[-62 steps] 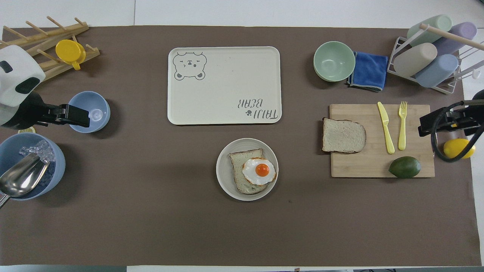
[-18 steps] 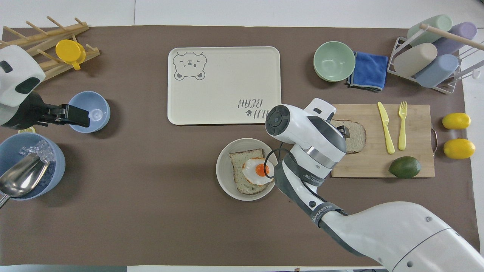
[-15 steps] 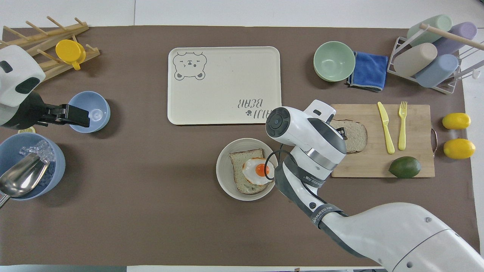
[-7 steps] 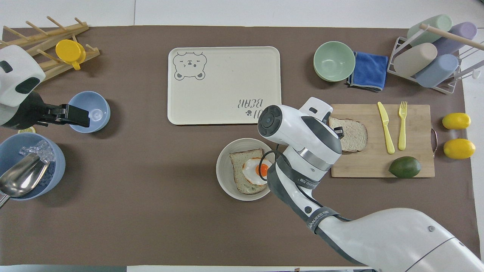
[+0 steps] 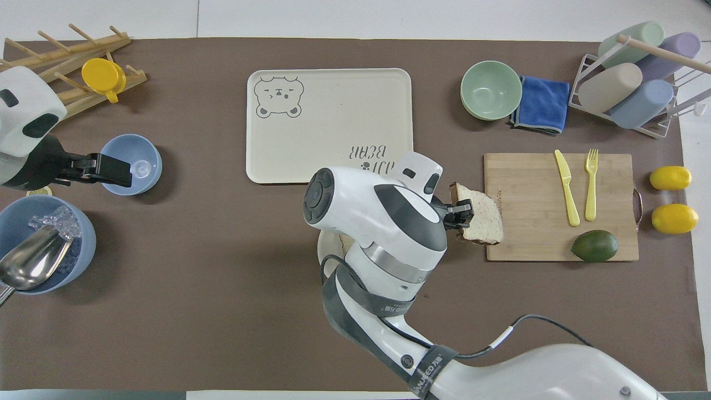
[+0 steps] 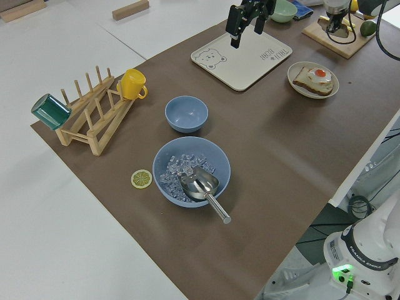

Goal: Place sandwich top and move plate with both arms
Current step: 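Carry the bread slice over the plate with the right gripper, then lower the bread onto the egg and open the right gripper, then withdraw the right gripper while the left gripper reaches toward the plate, then grasp the plate rim nearest the left gripper with the left gripper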

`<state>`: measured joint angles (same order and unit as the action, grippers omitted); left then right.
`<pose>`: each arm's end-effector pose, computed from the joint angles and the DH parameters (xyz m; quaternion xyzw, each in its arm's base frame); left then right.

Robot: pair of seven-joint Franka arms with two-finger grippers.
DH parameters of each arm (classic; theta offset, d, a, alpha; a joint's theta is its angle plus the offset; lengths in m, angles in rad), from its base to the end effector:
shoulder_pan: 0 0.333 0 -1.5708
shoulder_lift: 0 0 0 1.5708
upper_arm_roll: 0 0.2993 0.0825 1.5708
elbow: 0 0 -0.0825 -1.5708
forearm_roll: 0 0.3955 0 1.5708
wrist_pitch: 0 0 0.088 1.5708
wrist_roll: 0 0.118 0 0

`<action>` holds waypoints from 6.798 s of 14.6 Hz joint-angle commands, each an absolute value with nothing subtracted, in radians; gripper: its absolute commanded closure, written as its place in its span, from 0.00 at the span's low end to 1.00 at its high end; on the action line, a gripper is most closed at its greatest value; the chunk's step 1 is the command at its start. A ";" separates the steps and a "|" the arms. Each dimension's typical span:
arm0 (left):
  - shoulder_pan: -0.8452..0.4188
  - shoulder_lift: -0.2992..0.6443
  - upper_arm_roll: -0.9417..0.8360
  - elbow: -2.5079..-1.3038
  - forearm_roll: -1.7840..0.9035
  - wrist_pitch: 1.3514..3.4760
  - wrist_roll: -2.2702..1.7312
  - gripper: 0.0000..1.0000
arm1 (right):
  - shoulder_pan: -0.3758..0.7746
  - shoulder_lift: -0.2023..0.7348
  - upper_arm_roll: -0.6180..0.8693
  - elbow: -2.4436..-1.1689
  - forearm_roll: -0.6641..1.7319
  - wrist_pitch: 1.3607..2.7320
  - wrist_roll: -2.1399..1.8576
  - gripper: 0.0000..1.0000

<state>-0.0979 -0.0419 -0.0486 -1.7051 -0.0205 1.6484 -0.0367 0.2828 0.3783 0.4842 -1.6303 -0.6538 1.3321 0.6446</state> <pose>0.5512 -0.0841 0.5618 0.9985 -0.0540 -0.0082 0.0085 0.4942 0.3262 0.3744 0.9204 0.0938 -0.0720 0.3727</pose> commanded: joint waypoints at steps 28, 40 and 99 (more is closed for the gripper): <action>-0.091 -0.061 -0.049 -1.721 -0.028 1.638 -0.040 0.00 | 0.250 0.353 0.641 -1.758 -0.417 1.816 0.939 1.00; -0.092 -0.061 -0.049 -1.723 -0.028 1.637 -0.041 0.00 | 0.226 0.345 0.637 -1.760 -0.330 1.980 0.982 0.11; -0.649 0.153 -0.057 -2.257 -0.291 2.456 -0.503 1.00 | 0.040 -0.034 -0.115 -1.606 -0.011 1.419 -0.077 0.00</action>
